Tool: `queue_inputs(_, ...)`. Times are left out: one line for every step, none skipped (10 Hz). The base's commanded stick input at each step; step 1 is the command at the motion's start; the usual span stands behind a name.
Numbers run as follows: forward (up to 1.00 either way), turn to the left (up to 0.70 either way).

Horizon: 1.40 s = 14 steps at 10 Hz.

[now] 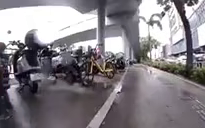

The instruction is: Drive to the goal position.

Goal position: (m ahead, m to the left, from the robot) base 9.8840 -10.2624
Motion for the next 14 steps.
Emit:
queue_inputs(0.70, -0.13)
queue_inputs(0.70, -0.13)
queue_inputs(0.70, -0.13)
queue_inputs(0.70, -0.13)
queue_inputs(0.70, -0.13)
queue_inputs(0.70, -0.13)
queue_inputs(0.70, -0.13)
queue_inputs(0.70, -0.13)
queue_inputs(0.70, -0.12)
queue_inputs(0.70, -0.09)
queue_inputs(0.70, 0.00)
queue_inputs(0.70, 0.00)
queue_inputs(0.70, 0.00)
queue_inputs(0.70, 0.00)
